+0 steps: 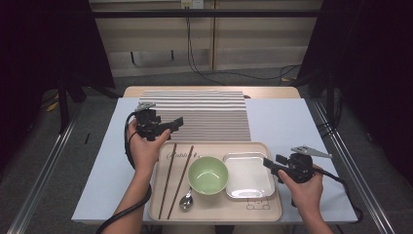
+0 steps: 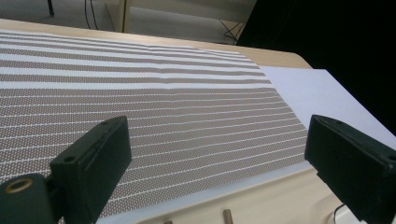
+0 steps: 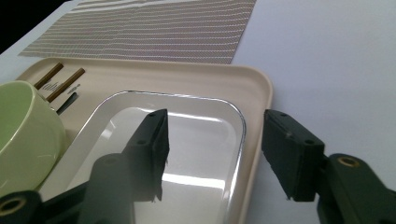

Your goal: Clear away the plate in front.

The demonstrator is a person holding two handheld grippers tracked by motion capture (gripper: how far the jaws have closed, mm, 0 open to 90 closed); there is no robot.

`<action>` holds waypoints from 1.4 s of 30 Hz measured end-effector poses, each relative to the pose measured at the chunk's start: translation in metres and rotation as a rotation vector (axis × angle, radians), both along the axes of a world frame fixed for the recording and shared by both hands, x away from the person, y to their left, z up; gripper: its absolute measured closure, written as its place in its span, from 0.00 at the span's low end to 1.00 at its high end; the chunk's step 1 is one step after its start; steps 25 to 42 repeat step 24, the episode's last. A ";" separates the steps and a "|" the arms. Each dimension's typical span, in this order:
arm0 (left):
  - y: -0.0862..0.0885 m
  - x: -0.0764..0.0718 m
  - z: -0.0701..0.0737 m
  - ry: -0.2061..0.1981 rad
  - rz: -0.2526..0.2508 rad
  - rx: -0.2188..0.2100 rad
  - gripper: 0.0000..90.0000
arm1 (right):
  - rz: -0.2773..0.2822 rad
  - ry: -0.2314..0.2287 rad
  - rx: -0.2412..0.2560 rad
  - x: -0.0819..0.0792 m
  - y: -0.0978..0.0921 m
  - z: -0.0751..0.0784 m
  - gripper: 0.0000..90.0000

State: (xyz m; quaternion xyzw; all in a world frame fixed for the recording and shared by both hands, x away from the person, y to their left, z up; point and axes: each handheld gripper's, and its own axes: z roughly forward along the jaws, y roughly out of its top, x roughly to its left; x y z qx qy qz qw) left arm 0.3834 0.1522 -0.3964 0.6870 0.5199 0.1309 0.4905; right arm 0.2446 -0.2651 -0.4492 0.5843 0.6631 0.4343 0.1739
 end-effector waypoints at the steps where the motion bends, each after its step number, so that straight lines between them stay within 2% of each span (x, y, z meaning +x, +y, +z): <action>1: 0.000 0.000 0.000 0.005 -0.003 0.006 0.08 | 0.016 -0.009 -0.004 0.001 -0.001 0.000 0.39; 5: 0.002 0.000 -0.002 0.008 -0.001 0.013 0.07 | 0.055 -0.034 -0.060 0.004 -0.006 0.001 0.33; 7: 0.004 -0.001 -0.002 0.008 -0.005 0.018 0.07 | 0.069 -0.030 -0.081 0.004 -0.008 0.002 0.29; 9: 0.006 -0.002 -0.003 0.012 -0.008 0.021 0.07 | 0.083 -0.009 -0.087 0.005 -0.010 0.002 0.25; 18: 0.020 -0.008 -0.007 0.016 -0.013 0.024 0.06 | 0.108 -0.035 -0.131 0.005 -0.017 0.004 0.18; 21: 0.025 -0.010 -0.007 0.015 -0.008 0.013 0.05 | 0.116 -0.060 -0.125 0.004 -0.019 0.005 0.16; 23: 0.029 -0.012 -0.006 0.013 -0.014 0.020 0.05 | 0.116 -0.060 -0.095 0.004 -0.022 0.004 0.15; 42: 0.030 -0.013 -0.007 0.012 -0.011 0.015 0.05 | 0.111 -0.057 -0.094 0.005 -0.024 0.004 0.15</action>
